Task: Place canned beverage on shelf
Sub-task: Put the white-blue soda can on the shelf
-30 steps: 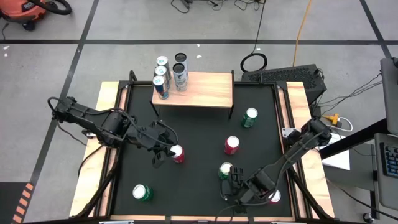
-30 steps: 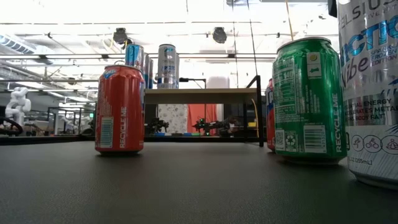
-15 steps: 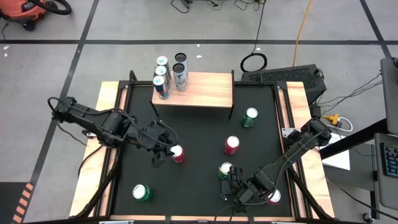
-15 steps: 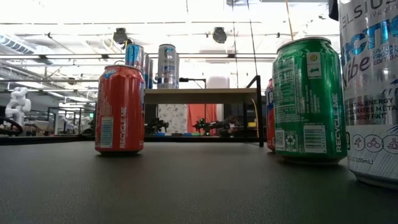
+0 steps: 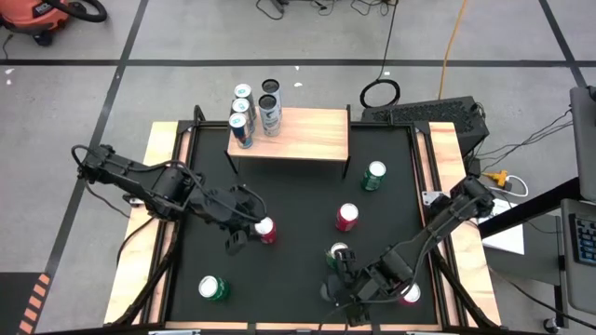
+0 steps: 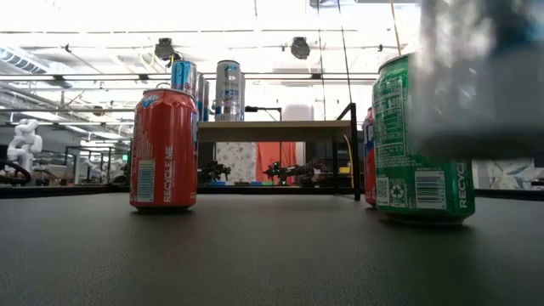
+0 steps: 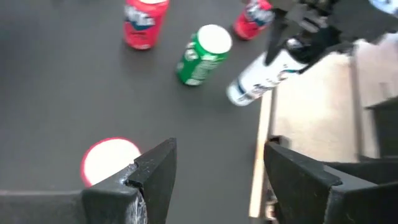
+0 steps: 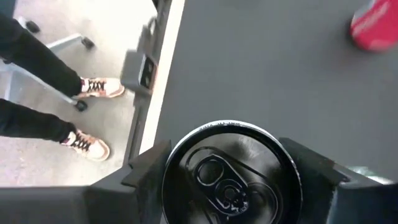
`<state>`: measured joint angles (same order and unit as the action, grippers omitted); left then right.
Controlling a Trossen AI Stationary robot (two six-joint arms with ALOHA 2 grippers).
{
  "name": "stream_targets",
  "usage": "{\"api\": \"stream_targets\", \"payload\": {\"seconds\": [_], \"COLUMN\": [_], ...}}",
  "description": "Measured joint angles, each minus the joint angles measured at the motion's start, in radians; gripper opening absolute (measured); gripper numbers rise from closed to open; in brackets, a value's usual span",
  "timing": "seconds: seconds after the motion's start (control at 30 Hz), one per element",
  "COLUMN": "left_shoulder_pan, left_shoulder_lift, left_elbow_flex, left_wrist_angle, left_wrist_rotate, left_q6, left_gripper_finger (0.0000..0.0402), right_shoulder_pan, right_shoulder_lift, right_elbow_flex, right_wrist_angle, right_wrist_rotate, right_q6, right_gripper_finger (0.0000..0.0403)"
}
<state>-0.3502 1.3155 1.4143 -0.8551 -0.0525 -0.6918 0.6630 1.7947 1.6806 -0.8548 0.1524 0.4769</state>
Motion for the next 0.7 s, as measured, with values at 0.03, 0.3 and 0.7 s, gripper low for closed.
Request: {"api": "stream_targets", "payload": {"seconds": [0.03, 0.3, 0.7], "left_shoulder_pan": [-0.002, -0.065, -0.078], "left_shoulder_lift": [-0.001, -0.048, -0.101], "left_elbow_flex": [0.0, 0.0, 0.001], "left_wrist_angle": [0.021, 0.29, 0.354], "left_wrist_rotate": [0.019, 0.105, -0.018], "left_q6": [0.001, 0.079, 0.385], "left_gripper_finger": [0.0242, 0.0242, 0.0242], "right_shoulder_pan": [-0.005, -0.061, -0.167], "right_shoulder_lift": [0.0, 0.0, -0.002], "right_elbow_flex": [0.018, 0.22, 0.502], "right_wrist_angle": [-0.002, -0.123, -0.256], "right_wrist_rotate": [0.0, 0.007, 0.029], "right_q6": [-0.024, -0.199, -0.567], "right_gripper_finger": [0.0235, 0.0234, 0.0237]}}
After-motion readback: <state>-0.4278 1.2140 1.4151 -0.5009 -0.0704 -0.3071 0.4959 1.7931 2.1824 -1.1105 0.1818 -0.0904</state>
